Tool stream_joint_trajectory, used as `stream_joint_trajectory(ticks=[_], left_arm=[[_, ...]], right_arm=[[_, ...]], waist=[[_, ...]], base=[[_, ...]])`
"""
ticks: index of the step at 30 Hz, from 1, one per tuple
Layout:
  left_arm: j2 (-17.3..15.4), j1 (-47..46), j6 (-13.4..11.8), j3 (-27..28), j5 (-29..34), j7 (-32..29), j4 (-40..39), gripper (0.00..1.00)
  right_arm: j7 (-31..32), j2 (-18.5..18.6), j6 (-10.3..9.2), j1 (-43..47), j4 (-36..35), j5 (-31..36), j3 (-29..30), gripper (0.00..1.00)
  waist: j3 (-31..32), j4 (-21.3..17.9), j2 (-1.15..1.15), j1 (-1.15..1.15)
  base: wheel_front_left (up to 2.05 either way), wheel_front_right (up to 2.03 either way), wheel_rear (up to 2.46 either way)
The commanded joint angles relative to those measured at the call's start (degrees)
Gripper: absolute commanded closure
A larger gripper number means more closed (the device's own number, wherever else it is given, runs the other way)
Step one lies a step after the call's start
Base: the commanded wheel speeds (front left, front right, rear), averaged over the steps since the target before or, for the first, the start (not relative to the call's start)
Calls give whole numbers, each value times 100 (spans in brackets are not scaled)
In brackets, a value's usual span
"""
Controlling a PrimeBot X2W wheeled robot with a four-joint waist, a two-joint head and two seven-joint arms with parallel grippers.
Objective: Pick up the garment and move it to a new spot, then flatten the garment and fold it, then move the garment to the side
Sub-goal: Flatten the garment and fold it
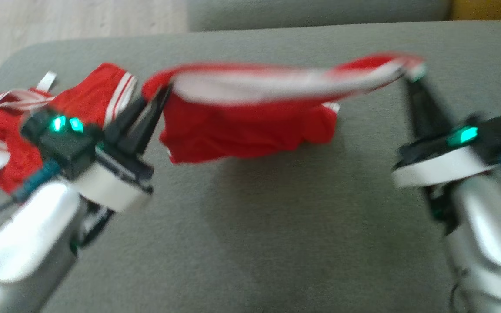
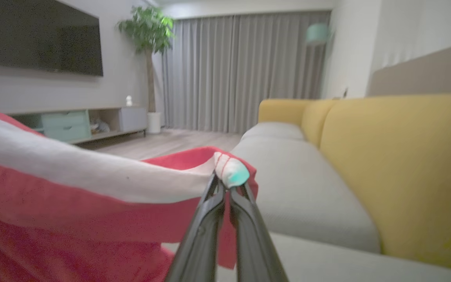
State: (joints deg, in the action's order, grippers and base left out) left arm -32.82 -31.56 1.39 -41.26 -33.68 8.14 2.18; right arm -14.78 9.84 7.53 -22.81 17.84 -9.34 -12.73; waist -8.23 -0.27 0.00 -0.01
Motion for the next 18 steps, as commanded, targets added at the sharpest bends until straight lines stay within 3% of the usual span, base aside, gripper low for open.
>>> stream_joint_trajectory(ticks=[1,6,10,14,18], left_arm=[[-338,-716,91,295,141,-131,-443,100],[-308,-1892,416,207,220,-702,-731,100],[106,-3056,569,-123,232,-954,-247,100],[706,-4194,603,-488,291,-715,739,100],[1197,-5087,607,-703,453,-6,1847,100]], right_arm=[[-22,144,-4,-228,-638,-57,245,100],[-22,528,-4,-944,-1214,-101,889,100],[-22,781,-4,-1833,-774,-116,1016,100],[-22,1044,-4,-2842,-200,-215,885,100],[-22,1161,-4,-3613,81,-176,1024,100]], waist=[[205,-319,0,1],[64,-668,0,1],[-330,-926,0,1],[-882,-1143,0,1],[-1323,-1372,0,1]], base=[[0,0,0],[0,0,0],[0,0,0],[0,0,0],[0,0,0]])
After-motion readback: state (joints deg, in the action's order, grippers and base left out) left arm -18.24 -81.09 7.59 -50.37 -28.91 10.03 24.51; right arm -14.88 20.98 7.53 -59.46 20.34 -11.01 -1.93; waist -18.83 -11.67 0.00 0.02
